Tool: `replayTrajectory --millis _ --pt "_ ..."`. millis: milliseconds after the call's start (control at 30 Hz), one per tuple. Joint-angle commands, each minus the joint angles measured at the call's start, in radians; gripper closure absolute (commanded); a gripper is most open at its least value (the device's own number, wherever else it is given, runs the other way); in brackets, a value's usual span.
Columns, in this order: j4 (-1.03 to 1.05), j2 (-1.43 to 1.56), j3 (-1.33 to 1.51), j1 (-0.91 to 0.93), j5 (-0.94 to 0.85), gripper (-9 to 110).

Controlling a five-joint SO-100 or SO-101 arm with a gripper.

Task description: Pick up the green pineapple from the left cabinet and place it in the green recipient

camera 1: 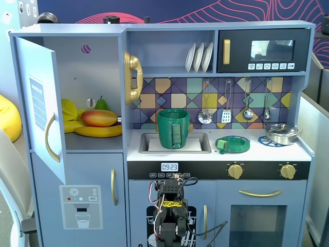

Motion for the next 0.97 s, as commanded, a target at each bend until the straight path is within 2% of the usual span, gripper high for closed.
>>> replayTrajectory --millis 0,133,267,933 --pt "0.143 -0.005 -0.006 -0.018 0.044 74" --pt "0.256 -0.003 -0.005 -0.023 -0.025 83" --pt "0.256 -0.003 -0.005 -0.023 -0.023 87" --pt "0.261 -0.003 -0.005 -0.009 -0.051 87"
